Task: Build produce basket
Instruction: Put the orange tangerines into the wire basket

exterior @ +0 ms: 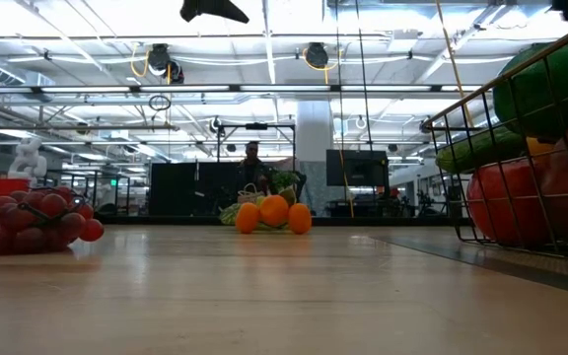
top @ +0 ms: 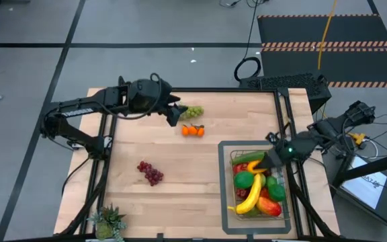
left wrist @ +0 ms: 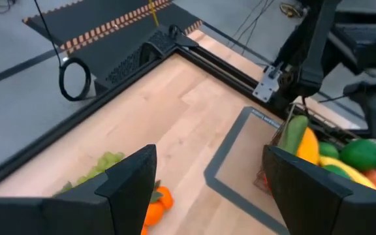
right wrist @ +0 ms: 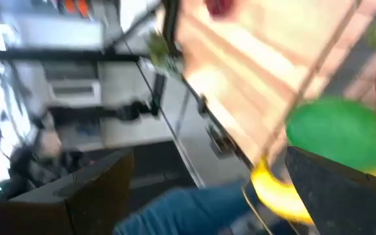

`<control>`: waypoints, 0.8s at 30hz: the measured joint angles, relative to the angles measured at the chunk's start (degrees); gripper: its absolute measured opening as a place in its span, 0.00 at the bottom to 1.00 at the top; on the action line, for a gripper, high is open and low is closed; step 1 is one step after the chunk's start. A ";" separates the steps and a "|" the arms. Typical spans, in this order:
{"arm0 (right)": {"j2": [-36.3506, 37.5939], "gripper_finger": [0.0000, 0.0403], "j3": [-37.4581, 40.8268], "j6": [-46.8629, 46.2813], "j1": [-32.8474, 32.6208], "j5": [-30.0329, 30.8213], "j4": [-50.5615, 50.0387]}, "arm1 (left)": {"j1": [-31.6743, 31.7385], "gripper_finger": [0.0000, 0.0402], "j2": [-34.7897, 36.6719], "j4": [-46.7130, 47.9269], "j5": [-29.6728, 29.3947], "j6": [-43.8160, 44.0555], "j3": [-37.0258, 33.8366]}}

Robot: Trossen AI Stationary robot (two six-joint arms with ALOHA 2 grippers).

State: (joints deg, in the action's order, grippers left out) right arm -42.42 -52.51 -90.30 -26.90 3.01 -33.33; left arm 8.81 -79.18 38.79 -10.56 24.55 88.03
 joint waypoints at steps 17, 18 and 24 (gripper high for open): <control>0.04 0.97 0.00 9.76 21.68 24.57 12.96 | 11.50 0.69 -0.87 2.84 9.75 -17.93 0.00; -0.07 0.97 0.00 11.36 22.60 25.88 14.83 | 11.91 0.69 -1.23 3.46 10.20 -19.34 0.00; -1.26 0.97 -0.01 18.10 27.09 28.55 21.09 | 13.88 0.69 -5.64 4.07 15.96 -24.45 0.00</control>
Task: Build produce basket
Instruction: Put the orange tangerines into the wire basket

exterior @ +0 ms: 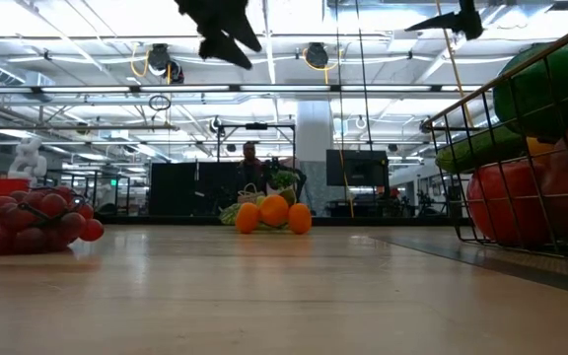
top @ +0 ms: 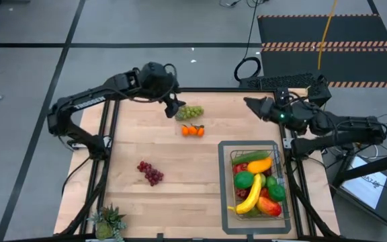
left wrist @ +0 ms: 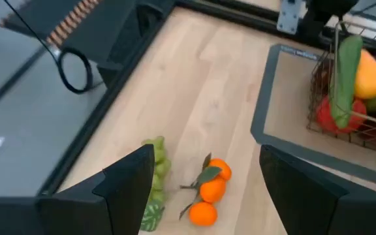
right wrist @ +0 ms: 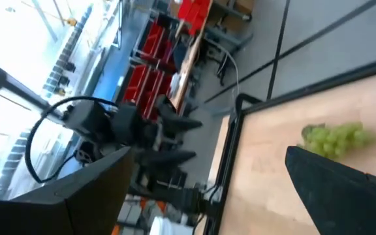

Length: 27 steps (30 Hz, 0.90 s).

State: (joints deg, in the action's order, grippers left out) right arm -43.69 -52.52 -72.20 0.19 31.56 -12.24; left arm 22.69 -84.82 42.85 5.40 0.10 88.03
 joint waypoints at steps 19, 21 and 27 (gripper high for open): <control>-0.35 0.97 0.00 6.66 6.44 -6.47 1.21 | 0.47 0.69 -21.37 2.62 5.84 10.97 -0.04; 0.09 0.97 -0.01 6.88 7.48 -10.41 1.25 | -0.25 0.69 -22.45 2.93 6.58 10.93 -0.04; 0.10 0.97 -0.01 7.39 9.98 -21.51 0.69 | -0.81 0.69 -24.29 5.18 6.46 9.10 -0.04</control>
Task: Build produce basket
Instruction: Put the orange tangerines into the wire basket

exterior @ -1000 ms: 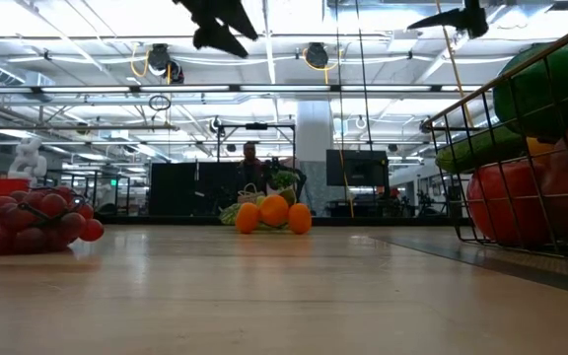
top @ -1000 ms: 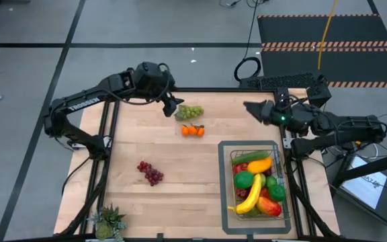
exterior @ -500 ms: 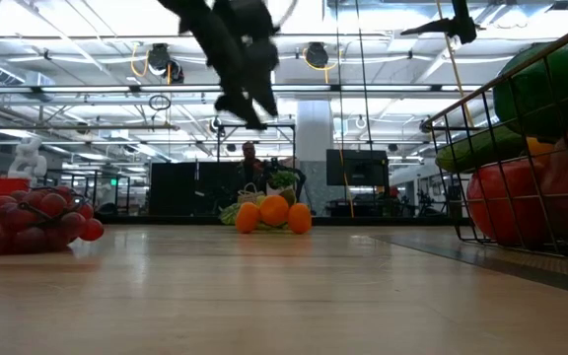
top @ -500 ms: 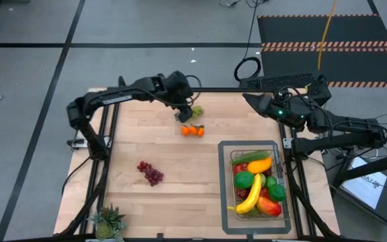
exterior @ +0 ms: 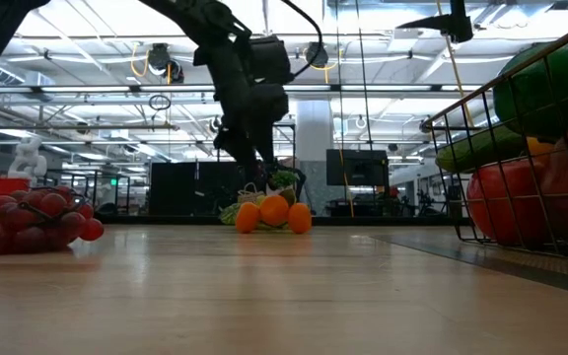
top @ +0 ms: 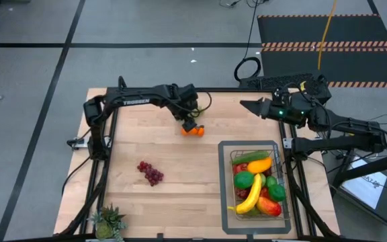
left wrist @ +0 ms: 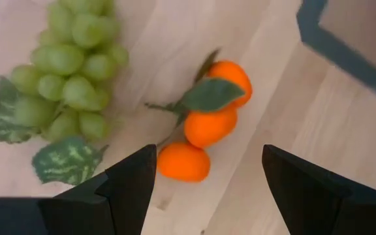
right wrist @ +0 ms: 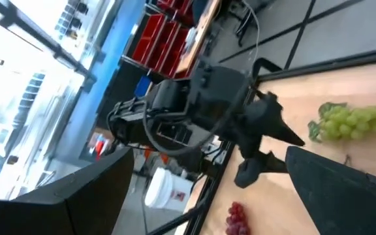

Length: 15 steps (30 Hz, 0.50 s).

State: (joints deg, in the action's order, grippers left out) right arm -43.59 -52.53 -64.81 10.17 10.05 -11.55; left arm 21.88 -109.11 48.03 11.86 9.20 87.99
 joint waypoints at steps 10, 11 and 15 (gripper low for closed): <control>0.28 0.97 0.00 1.07 2.70 -7.80 -0.08 | -2.91 0.69 -0.67 -2.22 -1.42 -21.53 -0.55; 0.28 0.97 0.00 1.26 2.69 -8.66 -0.07 | -3.00 0.69 -0.68 -2.76 -1.43 -22.95 -0.55; 0.69 0.97 0.00 1.65 2.64 -10.54 -0.07 | -2.94 0.70 -1.49 -4.18 -1.50 -26.02 -0.75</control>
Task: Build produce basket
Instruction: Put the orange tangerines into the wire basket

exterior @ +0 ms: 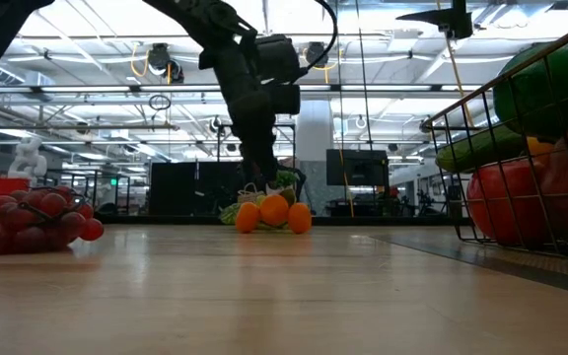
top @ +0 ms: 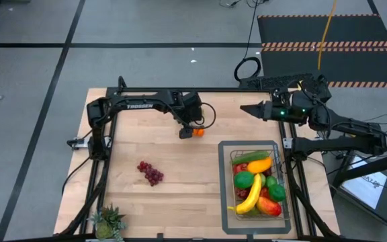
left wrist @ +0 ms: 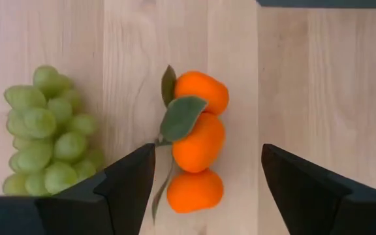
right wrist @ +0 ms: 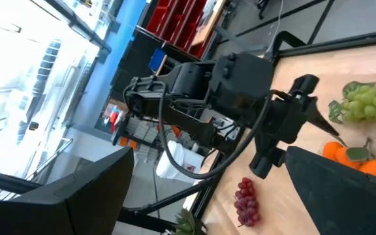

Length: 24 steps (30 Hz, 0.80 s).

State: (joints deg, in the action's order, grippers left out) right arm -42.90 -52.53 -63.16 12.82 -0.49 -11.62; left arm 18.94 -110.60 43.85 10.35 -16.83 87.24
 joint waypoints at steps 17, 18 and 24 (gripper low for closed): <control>2.14 0.97 0.00 1.51 -0.04 -1.12 -0.25 | -0.33 0.65 -6.08 -3.02 -3.12 -4.29 0.01; 2.14 0.97 0.00 1.51 -0.04 -1.12 -0.24 | -0.33 0.63 -6.08 -2.83 -2.94 -4.94 0.01; 2.14 0.97 0.00 1.75 -0.04 -1.12 -0.26 | -0.48 0.54 -6.67 -2.86 -2.62 -7.42 0.01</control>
State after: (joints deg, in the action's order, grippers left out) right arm -40.75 -52.53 -61.41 12.78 -1.61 -11.87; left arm 18.46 -117.27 40.99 7.74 -24.25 87.24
